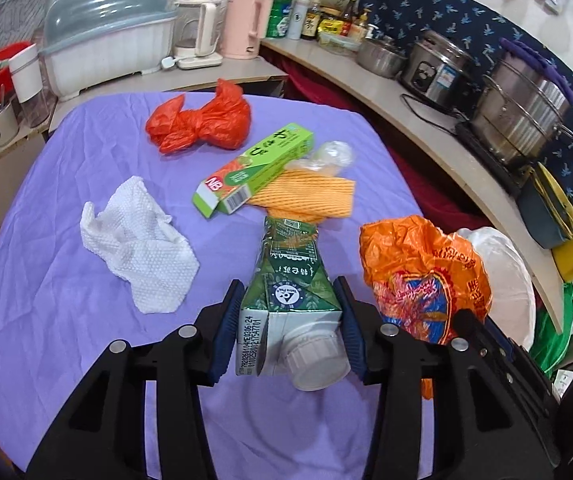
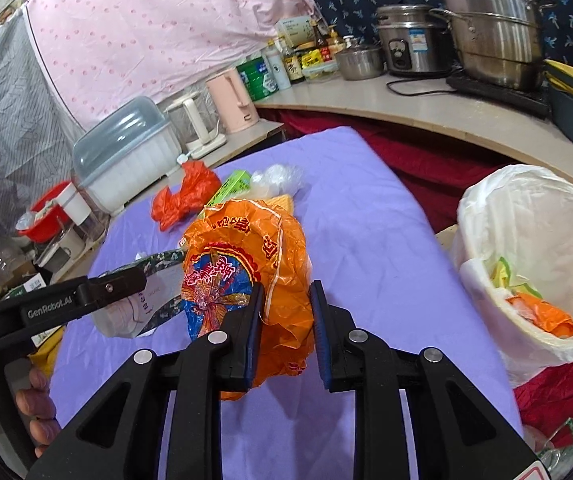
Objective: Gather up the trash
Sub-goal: 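Carry the snack bag and milk carton over the white bin with both tools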
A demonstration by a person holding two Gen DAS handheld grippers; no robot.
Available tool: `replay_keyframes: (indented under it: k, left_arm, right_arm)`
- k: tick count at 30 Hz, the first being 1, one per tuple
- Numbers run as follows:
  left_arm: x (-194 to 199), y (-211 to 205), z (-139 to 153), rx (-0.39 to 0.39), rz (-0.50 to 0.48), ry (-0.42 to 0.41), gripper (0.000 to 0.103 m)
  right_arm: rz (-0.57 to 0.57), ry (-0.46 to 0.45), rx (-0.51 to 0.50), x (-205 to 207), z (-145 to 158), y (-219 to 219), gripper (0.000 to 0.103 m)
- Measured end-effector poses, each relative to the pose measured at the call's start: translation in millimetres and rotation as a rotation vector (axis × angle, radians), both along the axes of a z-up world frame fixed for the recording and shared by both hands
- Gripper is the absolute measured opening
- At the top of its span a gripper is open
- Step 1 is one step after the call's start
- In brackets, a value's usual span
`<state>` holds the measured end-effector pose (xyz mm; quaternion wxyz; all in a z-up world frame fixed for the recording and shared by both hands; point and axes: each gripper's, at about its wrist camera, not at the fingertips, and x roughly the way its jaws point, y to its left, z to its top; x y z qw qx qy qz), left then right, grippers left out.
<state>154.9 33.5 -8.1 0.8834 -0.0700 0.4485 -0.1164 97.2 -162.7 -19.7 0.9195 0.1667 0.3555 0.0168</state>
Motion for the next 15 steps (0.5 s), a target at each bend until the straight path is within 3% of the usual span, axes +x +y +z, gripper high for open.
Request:
replay_keyframes:
  k: [15]
  left_arm:
    - [-34.2, -88.9, 29.3, 0.007, -0.191, -0.066, 0.044]
  right_arm:
    - [-0.203, -0.078, 0.012, -51.2, 24.4, -88.3, 0.022]
